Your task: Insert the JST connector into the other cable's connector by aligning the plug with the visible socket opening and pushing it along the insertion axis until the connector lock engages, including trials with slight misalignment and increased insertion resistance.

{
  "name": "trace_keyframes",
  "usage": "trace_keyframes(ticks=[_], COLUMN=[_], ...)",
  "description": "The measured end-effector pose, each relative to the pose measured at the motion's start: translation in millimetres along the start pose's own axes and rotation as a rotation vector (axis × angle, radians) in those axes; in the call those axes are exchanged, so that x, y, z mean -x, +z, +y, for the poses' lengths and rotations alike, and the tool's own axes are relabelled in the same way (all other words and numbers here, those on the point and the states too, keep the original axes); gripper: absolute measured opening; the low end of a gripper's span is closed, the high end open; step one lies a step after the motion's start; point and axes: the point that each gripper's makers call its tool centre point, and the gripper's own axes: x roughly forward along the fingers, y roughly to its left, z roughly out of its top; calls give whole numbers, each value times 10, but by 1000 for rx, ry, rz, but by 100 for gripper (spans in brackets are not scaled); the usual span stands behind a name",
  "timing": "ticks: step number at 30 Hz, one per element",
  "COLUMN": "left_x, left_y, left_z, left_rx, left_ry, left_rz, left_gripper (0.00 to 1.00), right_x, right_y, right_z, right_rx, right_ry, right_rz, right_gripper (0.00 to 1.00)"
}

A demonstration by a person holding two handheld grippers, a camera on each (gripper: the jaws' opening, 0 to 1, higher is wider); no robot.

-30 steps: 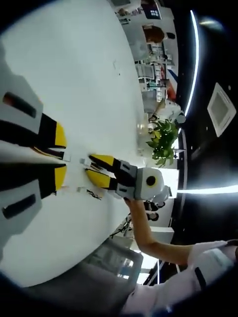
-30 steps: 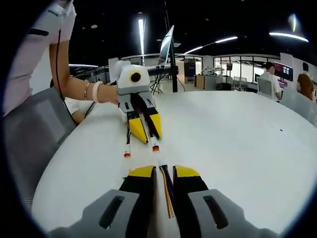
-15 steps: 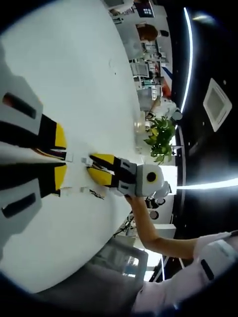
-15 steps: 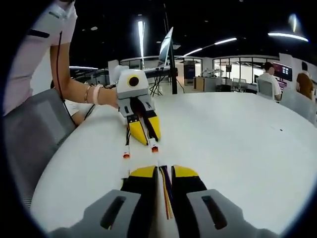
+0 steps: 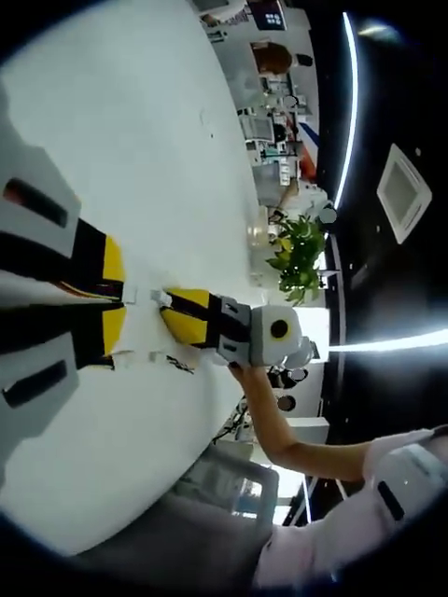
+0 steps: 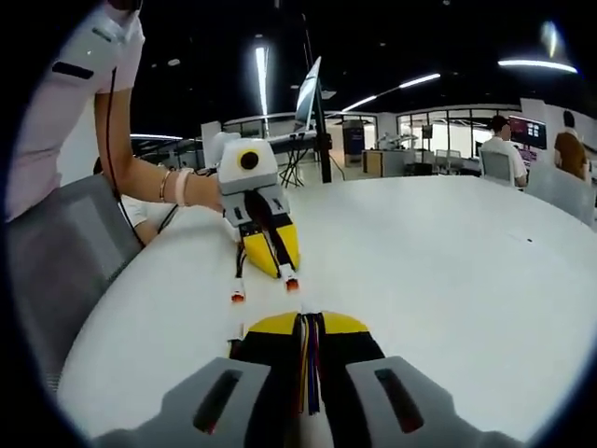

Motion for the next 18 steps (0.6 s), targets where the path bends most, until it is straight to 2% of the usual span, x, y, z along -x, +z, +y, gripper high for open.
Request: trace_keyframes(ticks=[6,12,18], left_x=[-18,-27,-54], left_y=[-13,-10,51], left_z=[10,-22,-69], left_rx=[-3,9,15], left_ry=[2,-12,-25], left_rz=[0,-1,-18], left_gripper=[0,0,0], right_x=[4,-2,-23], right_y=[7,7,44], right_z=[-6,7,74], right_rx=[-21,-19,-14], right_ry=[7,20,45], right_rz=[-18,-9,-7], right_gripper=[5,4,4])
